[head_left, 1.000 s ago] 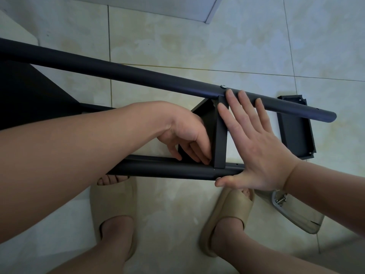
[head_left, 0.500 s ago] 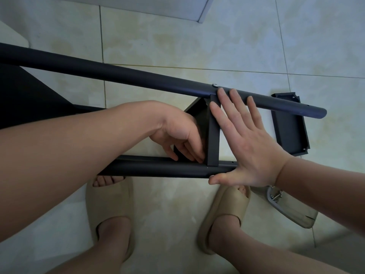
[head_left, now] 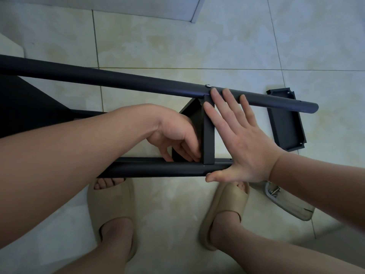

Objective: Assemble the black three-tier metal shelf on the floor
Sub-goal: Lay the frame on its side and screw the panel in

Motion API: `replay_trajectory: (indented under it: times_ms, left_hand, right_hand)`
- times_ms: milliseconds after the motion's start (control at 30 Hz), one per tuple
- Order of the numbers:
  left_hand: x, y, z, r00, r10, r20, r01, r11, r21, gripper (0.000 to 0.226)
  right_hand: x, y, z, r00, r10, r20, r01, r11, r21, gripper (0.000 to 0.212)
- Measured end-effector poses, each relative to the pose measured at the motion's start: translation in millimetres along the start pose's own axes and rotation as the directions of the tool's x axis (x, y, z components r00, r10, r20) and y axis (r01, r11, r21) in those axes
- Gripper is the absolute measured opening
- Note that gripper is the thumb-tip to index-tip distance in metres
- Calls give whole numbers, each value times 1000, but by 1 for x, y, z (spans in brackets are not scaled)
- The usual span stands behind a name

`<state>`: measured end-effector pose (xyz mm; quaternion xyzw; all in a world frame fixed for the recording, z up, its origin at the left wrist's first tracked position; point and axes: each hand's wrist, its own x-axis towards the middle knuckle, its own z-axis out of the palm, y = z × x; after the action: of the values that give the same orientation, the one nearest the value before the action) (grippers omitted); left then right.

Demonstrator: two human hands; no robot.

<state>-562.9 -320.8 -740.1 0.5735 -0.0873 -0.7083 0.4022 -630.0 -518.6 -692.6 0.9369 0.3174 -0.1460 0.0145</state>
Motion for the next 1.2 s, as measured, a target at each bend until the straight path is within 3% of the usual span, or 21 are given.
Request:
replay_trajectory:
  times_ms: [367, 600, 1067, 1200]
  left_hand:
    - [-8, 3, 5, 998, 1, -62, 2, 999, 40, 13]
    - [-11, 3, 8, 984, 111, -140, -88, 983, 159, 6]
    - [-6, -3, 11, 978, 159, -132, -137, 977, 163, 4]
    - [-7, -2, 7, 981, 146, -126, -128, 981, 144, 13]
  right_hand:
    - [1, -2, -3, 1000, -1, 5, 1, 1000, -14, 129]
    - [0, -4, -6, 1000, 9, 19, -8, 1000, -29, 131]
    - [-5, -5, -1, 1000, -5, -2, 4, 999, -49, 131]
    - [-3, -4, 0, 1000, -6, -4, 6, 999, -39, 131]
